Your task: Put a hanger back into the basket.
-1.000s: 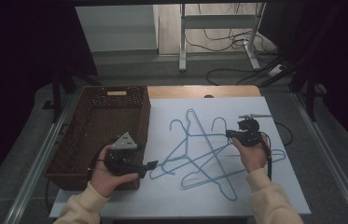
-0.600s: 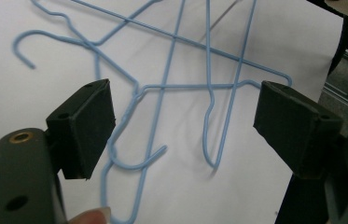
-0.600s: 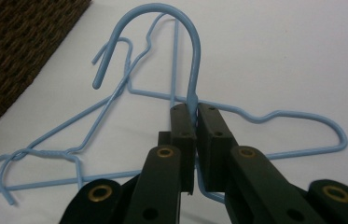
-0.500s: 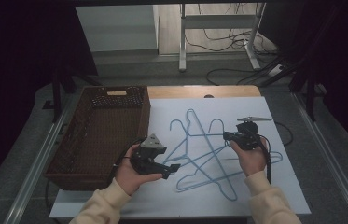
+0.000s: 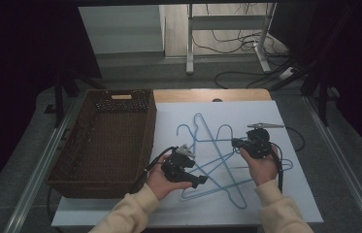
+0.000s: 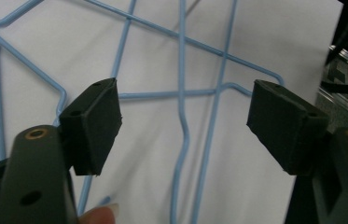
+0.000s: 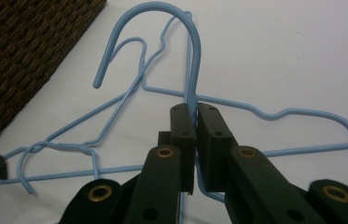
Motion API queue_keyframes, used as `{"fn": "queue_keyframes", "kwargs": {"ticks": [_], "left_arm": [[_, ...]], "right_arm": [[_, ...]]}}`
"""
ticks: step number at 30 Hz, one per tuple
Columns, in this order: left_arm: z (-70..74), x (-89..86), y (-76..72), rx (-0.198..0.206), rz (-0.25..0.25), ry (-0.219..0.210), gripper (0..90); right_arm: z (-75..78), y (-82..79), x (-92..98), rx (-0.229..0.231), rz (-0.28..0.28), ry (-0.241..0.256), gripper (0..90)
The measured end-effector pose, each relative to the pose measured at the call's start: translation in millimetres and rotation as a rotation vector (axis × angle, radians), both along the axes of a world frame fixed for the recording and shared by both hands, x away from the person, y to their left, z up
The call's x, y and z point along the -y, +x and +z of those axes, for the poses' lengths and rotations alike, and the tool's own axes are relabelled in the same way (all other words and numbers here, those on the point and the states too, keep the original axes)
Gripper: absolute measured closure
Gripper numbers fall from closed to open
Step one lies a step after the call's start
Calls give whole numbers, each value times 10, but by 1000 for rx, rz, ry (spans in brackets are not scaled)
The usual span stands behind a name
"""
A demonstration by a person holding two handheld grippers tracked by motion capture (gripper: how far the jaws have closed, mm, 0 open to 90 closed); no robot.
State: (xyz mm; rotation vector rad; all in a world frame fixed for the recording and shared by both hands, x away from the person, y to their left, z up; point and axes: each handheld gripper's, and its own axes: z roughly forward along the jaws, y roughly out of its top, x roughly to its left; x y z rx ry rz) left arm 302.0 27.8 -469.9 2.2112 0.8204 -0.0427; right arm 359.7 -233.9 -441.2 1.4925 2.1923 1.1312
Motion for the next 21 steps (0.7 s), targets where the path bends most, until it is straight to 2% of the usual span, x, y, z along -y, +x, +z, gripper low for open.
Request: {"fn": "queue_keyframes", "kwargs": {"ticks": [6,7,11,16,19,21], "left_arm": [[-127,144,103,-29,-13,-7,306],[-181,203,142,-41,-11,-12,348],[-244,270,195,-53,-16,-6,481],[-311,364,233,-82,-45,0,718],[-311,375,231,-81,-52,-4,818],[-307,371,233,-80,-54,-6,848]], "right_arm": [[13,-8,-9,4,1,8,856],[18,-12,-19,3,1,10,856],[24,-18,-23,4,7,12,856],[41,-26,-1,1,11,23,855],[48,-27,12,3,11,22,855],[51,-28,25,6,14,26,851]]}}
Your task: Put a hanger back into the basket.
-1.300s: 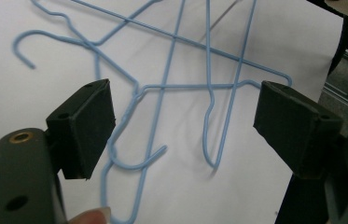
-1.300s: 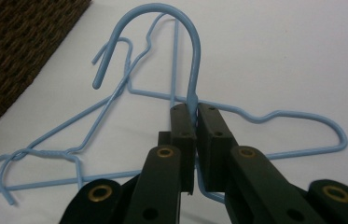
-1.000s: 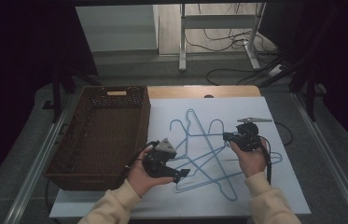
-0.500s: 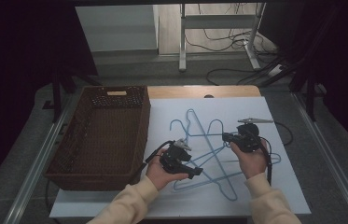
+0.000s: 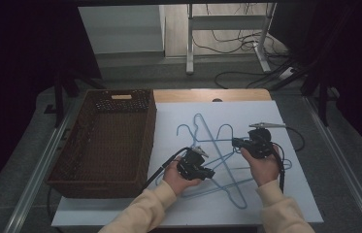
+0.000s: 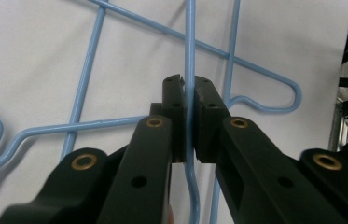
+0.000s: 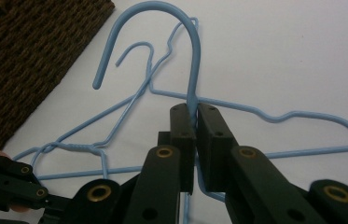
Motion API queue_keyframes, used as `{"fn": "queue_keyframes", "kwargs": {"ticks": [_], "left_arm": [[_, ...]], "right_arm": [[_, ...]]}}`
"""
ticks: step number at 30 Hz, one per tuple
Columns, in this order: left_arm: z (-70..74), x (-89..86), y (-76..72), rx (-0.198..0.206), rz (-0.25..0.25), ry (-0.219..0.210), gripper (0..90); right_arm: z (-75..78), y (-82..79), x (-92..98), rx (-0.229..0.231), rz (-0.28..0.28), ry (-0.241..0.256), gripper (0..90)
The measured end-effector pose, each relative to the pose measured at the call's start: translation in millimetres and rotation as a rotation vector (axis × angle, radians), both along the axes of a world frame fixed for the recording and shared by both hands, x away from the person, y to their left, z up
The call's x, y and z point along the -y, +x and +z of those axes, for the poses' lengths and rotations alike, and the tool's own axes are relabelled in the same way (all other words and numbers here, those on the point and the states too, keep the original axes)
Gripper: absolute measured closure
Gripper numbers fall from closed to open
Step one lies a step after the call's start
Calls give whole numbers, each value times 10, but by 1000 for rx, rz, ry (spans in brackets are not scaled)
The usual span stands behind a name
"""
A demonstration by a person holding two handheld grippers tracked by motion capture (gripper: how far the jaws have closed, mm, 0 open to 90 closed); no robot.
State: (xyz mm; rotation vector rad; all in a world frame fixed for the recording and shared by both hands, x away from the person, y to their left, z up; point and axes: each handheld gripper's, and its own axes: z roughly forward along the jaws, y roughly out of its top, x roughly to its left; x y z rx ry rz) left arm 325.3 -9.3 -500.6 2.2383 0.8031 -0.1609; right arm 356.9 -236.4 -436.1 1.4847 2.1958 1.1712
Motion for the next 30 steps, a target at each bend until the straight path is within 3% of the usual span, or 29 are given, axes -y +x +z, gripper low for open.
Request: {"fn": "queue_keyframes", "kwargs": {"ticks": [2,7,10,11,16,21,27,30], "left_arm": [[16,-13,1,-3,-3,-9,854],[91,-98,27,-22,14,-69,857],[124,-129,29,-24,28,-96,857],[145,-147,30,-24,31,-109,857],[226,-228,41,-28,58,-128,858],[314,-302,45,-34,79,-161,858],[448,-338,13,-21,47,-182,859],[535,-359,-7,-4,39,-194,860]], "right_arm": [[12,-3,19,2,7,12,797],[51,-21,129,50,25,77,508],[56,-47,190,71,38,86,432],[56,-92,269,99,42,73,365],[19,-198,460,133,58,12,318],[-25,-336,708,176,43,21,294],[-68,-425,935,238,4,-7,295],[-85,-439,1025,246,-4,5,296]]}}
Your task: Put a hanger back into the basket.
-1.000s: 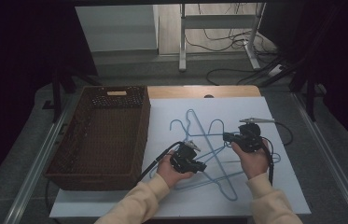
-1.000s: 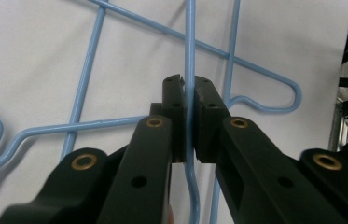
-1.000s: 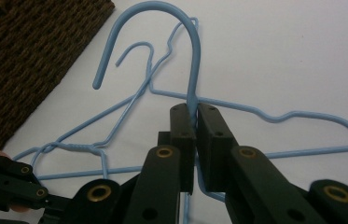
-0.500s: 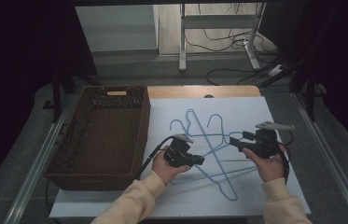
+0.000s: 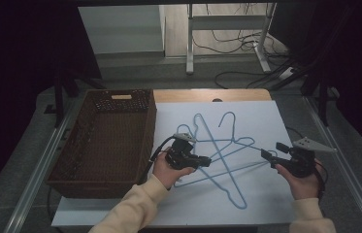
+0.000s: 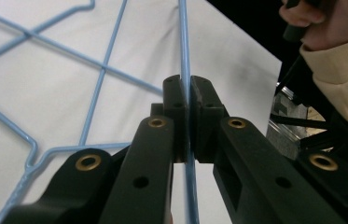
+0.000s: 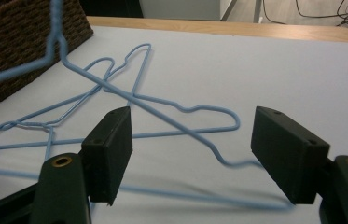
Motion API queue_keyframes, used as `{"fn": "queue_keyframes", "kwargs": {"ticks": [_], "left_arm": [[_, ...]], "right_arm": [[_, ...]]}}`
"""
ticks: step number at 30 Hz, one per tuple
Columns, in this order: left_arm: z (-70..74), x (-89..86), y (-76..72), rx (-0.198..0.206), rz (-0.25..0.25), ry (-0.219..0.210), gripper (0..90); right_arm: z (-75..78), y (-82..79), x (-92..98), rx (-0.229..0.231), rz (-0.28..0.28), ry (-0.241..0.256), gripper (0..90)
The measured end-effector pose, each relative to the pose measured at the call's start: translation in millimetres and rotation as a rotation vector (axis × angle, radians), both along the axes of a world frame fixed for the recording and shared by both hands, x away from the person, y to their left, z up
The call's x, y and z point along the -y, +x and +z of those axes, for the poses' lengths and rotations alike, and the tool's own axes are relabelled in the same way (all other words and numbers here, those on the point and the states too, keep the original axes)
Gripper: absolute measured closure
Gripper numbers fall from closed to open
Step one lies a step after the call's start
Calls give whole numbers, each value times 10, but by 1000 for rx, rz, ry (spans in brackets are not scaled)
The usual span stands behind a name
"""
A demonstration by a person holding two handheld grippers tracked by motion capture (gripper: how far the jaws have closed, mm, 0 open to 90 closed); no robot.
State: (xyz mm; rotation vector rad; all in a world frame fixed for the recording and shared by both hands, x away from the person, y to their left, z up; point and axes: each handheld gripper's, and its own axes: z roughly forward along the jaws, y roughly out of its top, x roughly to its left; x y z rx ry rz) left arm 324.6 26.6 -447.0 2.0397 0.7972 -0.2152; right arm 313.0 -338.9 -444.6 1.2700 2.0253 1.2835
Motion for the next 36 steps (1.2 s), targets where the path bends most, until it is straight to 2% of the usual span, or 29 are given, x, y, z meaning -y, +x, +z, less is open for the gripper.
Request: {"fn": "queue_keyframes", "kwargs": {"ticks": [4,9,10,15,18,25,26,27,28,29,30,31,32,34,36], "left_arm": [[96,-36,-14,18,6,-15,861],[292,-116,-51,68,4,-32,860],[292,-116,-51,68,4,-32,860],[486,-263,-91,101,21,-62,860],[534,-320,-95,113,30,-66,860],[700,-607,-112,144,72,-83,860],[700,-607,-112,144,72,-83,860],[743,-695,-118,153,81,-91,860],[743,-695,-118,153,81,-91,860],[786,-791,-125,162,88,-93,860],[786,-791,-125,162,88,-93,860],[822,-886,-133,170,100,-100,860],[822,-886,-133,170,100,-100,860],[863,-1031,-144,180,120,-105,860],[873,-1078,-148,184,130,-109,860]], "right_arm": [[-23,-8,50,-1,-11,-1,295],[-73,10,79,-22,-13,-13,293],[-73,10,79,-22,-13,-13,293],[-125,32,70,-47,-4,-26,291],[-135,35,56,-48,4,-34,291],[-168,48,7,-65,27,-61,287],[-168,48,7,-65,27,-61,287],[-174,50,4,-67,31,-63,286],[-176,50,3,-67,33,-65,286],[-180,52,0,-67,36,-67,285],[-180,52,0,-67,36,-67,285],[-186,51,-13,-76,40,-68,284],[-191,54,-18,-75,45,-71,283],[-199,56,-31,-78,51,-72,282],[-203,56,-40,-83,54,-74,281]]}}
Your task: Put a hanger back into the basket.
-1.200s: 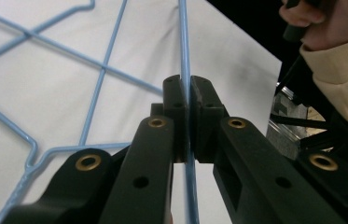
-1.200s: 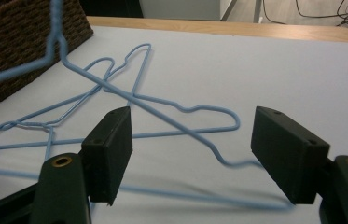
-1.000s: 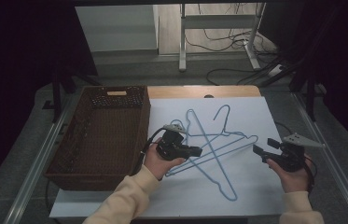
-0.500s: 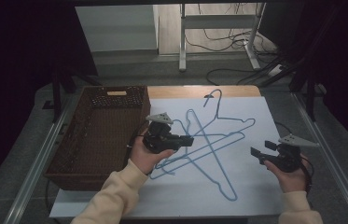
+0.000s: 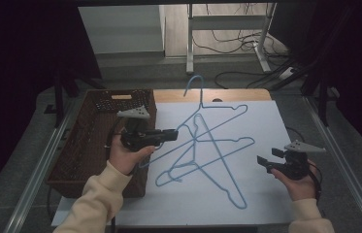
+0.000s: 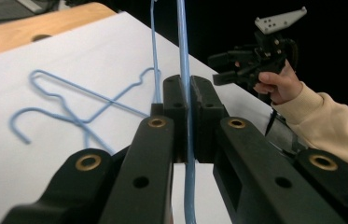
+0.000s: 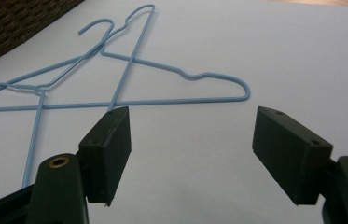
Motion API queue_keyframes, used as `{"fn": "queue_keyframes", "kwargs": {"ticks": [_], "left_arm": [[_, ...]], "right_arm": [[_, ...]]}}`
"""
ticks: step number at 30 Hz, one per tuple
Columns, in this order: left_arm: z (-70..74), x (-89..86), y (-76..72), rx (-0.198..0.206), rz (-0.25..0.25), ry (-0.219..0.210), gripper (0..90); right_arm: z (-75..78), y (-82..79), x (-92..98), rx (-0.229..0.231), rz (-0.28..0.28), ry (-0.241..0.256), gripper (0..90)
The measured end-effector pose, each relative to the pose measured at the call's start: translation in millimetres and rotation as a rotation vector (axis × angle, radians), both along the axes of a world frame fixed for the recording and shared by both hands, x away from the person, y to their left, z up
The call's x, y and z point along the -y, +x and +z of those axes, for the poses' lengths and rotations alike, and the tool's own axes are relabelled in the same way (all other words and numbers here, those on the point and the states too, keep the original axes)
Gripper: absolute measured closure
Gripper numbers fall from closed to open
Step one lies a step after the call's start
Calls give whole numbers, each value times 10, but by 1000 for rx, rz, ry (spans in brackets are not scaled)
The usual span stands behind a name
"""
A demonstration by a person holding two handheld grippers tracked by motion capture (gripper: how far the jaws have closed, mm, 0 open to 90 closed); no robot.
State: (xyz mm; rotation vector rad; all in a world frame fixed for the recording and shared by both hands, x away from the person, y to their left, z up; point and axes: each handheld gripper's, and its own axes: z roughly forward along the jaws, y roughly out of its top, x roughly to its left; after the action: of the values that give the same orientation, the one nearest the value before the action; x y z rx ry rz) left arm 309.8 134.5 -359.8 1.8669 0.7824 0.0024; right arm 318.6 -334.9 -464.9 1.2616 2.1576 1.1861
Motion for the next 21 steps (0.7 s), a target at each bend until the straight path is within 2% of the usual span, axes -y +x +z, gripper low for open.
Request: {"fn": "queue_keyframes", "kwargs": {"ticks": [1,2,3,11,14,16,20,21], "left_arm": [[11,-84,-4,1,12,-7,860],[11,-84,-4,1,12,-7,860],[17,-184,-10,3,31,-12,860],[20,-490,-24,8,89,-32,860],[5,-621,-37,16,121,-24,860],[-3,-658,-41,15,128,-30,860],[-34,-878,-74,17,168,-56,860],[-34,-878,-74,17,168,-56,860]], "right_arm": [[-7,2,-10,-2,10,-5,281],[-9,3,-15,-2,12,-7,281],[-11,3,-23,-6,22,-9,281],[-32,5,-74,-18,57,-25,279],[-38,6,-81,-22,60,-32,276],[-42,9,-82,-19,63,-36,276],[-48,7,-87,-22,67,-41,273],[-50,5,-91,-23,67,-44,273]]}}
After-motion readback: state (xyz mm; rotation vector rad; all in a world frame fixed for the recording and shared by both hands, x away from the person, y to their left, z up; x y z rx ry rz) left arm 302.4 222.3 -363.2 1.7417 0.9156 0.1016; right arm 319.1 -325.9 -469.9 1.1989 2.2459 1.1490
